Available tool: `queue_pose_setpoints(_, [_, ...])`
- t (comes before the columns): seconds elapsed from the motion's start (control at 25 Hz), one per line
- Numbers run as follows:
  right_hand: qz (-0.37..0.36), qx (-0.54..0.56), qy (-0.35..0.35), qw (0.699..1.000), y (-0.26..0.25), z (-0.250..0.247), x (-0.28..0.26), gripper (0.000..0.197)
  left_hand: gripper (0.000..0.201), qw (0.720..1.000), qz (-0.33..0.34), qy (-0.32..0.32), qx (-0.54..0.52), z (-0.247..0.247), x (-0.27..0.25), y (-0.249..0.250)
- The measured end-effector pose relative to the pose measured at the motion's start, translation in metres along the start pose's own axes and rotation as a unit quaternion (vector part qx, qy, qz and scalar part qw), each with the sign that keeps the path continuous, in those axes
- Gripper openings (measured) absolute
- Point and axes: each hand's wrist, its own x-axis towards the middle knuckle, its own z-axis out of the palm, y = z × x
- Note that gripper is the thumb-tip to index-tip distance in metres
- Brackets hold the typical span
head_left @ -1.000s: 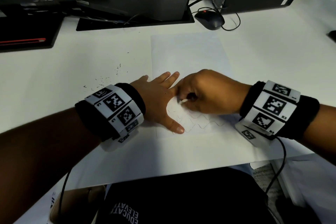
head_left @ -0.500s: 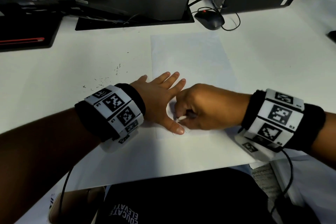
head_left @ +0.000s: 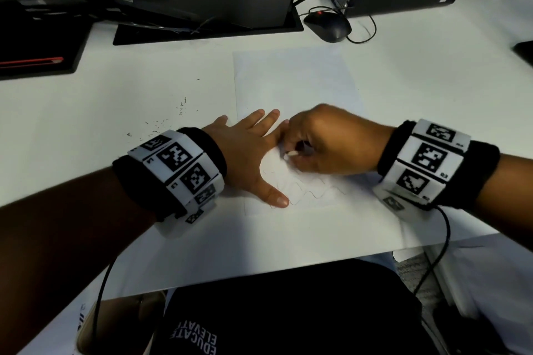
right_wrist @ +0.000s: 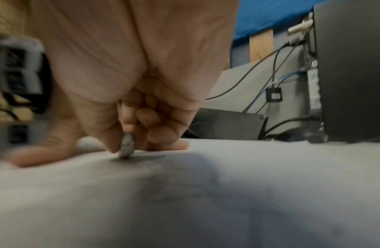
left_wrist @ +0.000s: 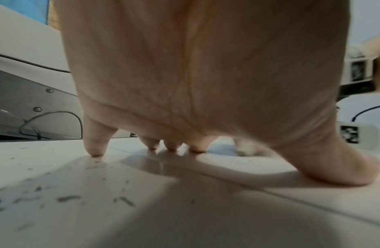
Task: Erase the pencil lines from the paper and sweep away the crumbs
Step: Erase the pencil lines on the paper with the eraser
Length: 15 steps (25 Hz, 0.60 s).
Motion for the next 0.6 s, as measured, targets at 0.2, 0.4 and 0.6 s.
queue_pose_setpoints(0.2, [0.003, 0.013, -0.008, 1.000, 0.000, -0.001, -0.006, 0.008, 0.137, 1.000, 0.001, 0.005, 0.000, 0.002, 0.001, -0.002])
queue_pose_setpoints(0.4, [-0.035, -0.016, -0.059, 0.998, -0.010, 0.002, -0.009, 0.012, 0.136, 1.000, 0.004, 0.010, 0.006, 0.003, 0.001, -0.002])
queue_pose_setpoints(0.6, [-0.001, -0.053, -0.032, 0.998, 0.001, -0.006, -0.003, 0.013, 0.137, 1.000, -0.002, 0.005, 0.000, 0.001, 0.001, -0.001])
